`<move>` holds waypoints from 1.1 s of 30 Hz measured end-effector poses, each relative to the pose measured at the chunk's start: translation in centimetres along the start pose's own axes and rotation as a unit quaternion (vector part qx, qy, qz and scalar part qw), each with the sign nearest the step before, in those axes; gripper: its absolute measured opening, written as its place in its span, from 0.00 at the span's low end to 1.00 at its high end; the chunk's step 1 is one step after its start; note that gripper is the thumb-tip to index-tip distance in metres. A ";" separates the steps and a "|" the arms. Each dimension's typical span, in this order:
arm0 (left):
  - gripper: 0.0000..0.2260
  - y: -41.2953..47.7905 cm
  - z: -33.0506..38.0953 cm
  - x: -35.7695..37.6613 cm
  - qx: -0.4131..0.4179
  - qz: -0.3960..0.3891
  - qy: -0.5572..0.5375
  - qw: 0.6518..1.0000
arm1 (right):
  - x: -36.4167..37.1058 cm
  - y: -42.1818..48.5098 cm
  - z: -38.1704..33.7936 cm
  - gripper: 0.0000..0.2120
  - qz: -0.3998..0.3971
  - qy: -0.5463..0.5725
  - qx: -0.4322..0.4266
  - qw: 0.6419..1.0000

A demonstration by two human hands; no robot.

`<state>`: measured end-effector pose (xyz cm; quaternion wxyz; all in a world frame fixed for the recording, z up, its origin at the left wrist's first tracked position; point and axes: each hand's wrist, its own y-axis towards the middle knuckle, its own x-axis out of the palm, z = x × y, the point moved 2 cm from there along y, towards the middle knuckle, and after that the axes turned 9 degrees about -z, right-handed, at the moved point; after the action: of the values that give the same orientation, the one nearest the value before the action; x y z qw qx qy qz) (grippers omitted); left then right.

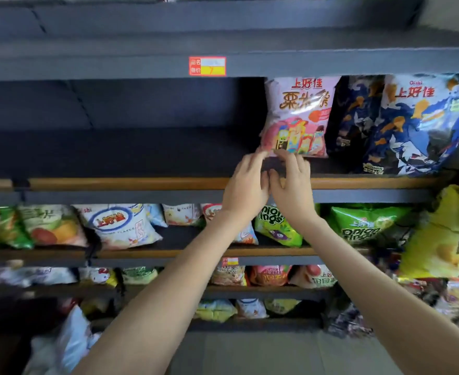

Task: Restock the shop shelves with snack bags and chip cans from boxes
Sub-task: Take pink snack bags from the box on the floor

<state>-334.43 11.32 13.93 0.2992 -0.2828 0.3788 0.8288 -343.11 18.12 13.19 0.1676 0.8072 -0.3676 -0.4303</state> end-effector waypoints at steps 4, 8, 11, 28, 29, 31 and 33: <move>0.16 -7.1 -2.5 -1.2 -0.076 0.042 -0.003 0.996 | 3.6 -4.2 -2.4 0.15 -0.105 0.090 0.001 0.990; 0.17 -15.8 -6.1 -1.2 -0.232 -0.009 -0.009 0.973 | 8.6 -9.5 -4.0 0.12 -0.263 0.149 0.015 0.953; 0.15 -23.3 -8.5 -2.0 -0.353 -0.021 -0.022 0.935 | 12.6 -13.3 -6.1 0.12 -0.375 0.171 0.039 0.910; 0.13 -58.5 -16.4 -22.3 -0.701 0.194 -0.028 0.686 | 34.3 -28.6 -32.3 0.15 -0.657 0.120 -0.060 0.742; 0.13 -60.2 -17.2 -24.0 -0.702 0.201 -0.027 0.683 | 35.8 -29.5 -34.7 0.14 -0.665 0.118 -0.064 0.734; 0.14 -63.2 -18.7 -27.4 -0.705 0.210 -0.024 0.677 | 38.6 -31.1 -39.1 0.14 -0.676 0.113 -0.073 0.725; 0.14 -65.8 -20.1 -30.9 -0.708 0.220 -0.025 0.670 | 41.4 -32.5 -43.3 0.15 -0.679 0.126 -0.073 0.720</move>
<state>-262.35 21.71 -5.91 -0.1724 -0.2975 -0.2783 0.8968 -278.22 7.53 -4.72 -0.0664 0.8726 0.3361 -0.3482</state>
